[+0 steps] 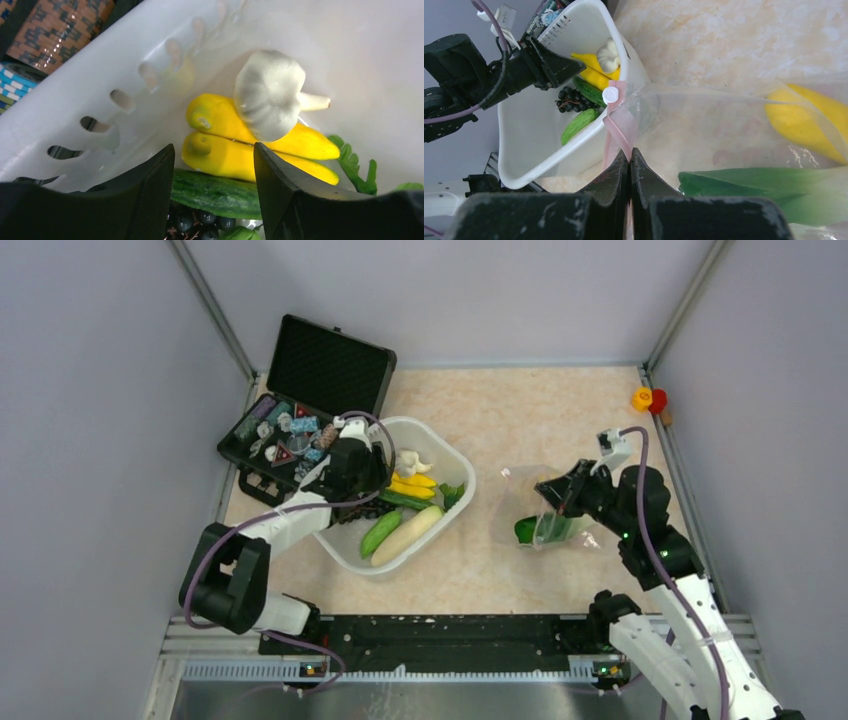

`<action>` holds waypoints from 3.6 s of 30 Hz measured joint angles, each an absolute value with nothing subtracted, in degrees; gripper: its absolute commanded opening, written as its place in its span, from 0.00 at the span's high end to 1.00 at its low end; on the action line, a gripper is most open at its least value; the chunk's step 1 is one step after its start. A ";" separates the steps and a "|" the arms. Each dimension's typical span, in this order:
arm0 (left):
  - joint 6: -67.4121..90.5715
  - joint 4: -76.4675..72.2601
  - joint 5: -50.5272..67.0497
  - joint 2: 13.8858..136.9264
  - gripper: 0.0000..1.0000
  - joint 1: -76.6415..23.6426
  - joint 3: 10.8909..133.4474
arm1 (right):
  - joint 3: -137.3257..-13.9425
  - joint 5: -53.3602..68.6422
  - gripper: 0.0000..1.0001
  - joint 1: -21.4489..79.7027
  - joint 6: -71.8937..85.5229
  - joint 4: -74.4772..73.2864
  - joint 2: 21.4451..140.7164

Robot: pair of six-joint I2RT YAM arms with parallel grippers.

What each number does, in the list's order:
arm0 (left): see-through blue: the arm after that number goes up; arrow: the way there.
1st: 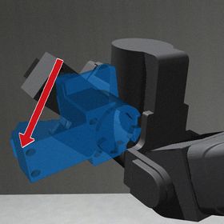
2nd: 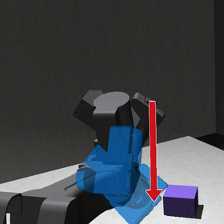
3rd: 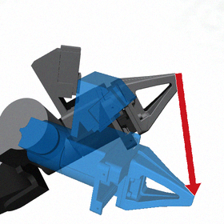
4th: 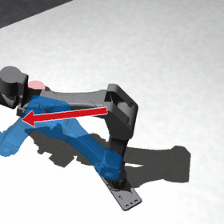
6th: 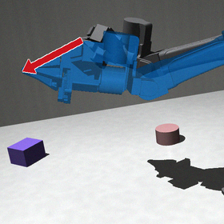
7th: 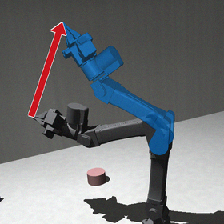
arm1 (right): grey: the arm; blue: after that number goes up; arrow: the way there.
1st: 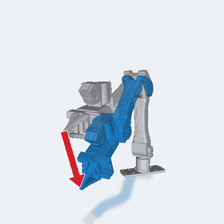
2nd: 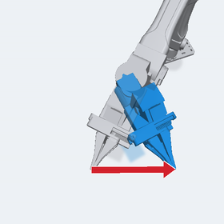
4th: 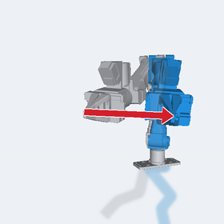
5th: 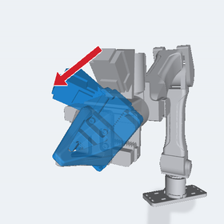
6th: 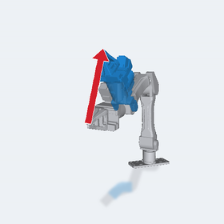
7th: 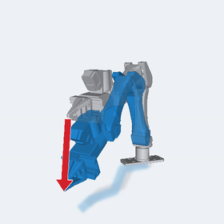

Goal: Place the food in the zip-top bag and seal the zipper

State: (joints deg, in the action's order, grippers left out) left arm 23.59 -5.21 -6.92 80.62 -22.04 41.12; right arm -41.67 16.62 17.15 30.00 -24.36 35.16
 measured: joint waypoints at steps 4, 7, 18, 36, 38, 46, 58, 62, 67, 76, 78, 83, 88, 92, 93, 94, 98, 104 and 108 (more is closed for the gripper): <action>23.73 -8.51 -9.61 80.64 0.46 -24.03 41.08 | -41.04 16.80 1.00 17.15 30.28 -23.55 35.18; 23.92 -10.85 -11.70 81.14 0.52 -25.04 41.08 | -40.91 16.88 1.00 17.15 30.57 -23.29 35.16; 23.90 -11.81 -15.16 82.56 0.67 -25.21 41.08 | -40.84 17.10 1.00 17.15 30.92 -23.16 34.50; 23.55 -4.93 -13.13 82.56 0.87 -25.23 42.35 | -38.89 18.48 1.00 17.15 33.34 -20.91 33.91; 23.31 -4.71 -12.97 82.56 0.91 -25.23 42.37 | -38.89 18.59 1.00 17.15 33.65 -20.56 33.87; 22.22 -3.90 -12.99 79.24 0.99 -25.23 42.48 | -38.89 18.70 1.00 17.15 34.09 -19.97 33.76; 19.46 -3.84 -15.81 60.62 1.00 -25.23 40.16 | -35.99 19.05 1.00 17.15 37.10 -16.25 33.08; 19.05 -0.75 -14.41 56.73 1.00 -25.23 40.29 | -35.99 18.55 1.00 17.15 37.43 -15.70 33.17; 20.82 5.34 -7.73 54.70 1.00 -26.20 42.87 | -36.01 16.25 1.00 17.72 37.67 -15.51 33.85; 24.53 10.87 -5.69 53.54 1.00 -40.82 51.62 | -38.83 9.08 1.00 23.35 36.47 -15.84 38.89; 25.21 11.92 -6.92 54.24 1.00 -41.78 53.87 | -39.44 7.44 1.00 24.67 36.18 -15.86 39.90; 28.93 14.79 -11.60 56.49 1.00 -43.20 56.82 | -39.48 1.15 1.00 29.87 35.99 -15.35 40.01; 32.23 21.21 -17.32 61.54 1.00 -47.18 61.30 | -39.48 -6.83 1.00 36.47 36.01 -14.15 40.03; 34.02 25.08 -23.42 65.67 1.00 -51.33 65.45 | -39.51 -13.78 1.00 41.60 36.05 -12.36 40.03; 34.35 25.91 -24.75 66.41 1.00 -52.31 66.28 | -39.51 -15.18 1.00 42.50 36.03 -11.88 40.03; 34.52 26.98 -26.24 67.26 1.00 -53.25 67.31 | -39.55 -16.67 1.00 43.48 36.03 -11.51 40.05; 34.94 31.00 -31.97 70.87 1.00 -56.14 71.42 | -40.18 -21.10 1.00 45.67 36.01 -10.98 40.62; 34.94 35.00 -43.53 75.68 1.00 -59.81 76.07 | -40.32 -25.02 1.00 47.18 36.03 -10.61 40.49; 34.39 35.22 -49.30 78.13 1.00 -61.87 78.08 | -40.32 -26.37 1.00 47.86 36.25 -10.59 40.51</action>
State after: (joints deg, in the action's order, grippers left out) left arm 34.39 35.22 -49.30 78.13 -61.87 78.08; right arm -40.32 -26.37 47.86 36.25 -10.59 40.51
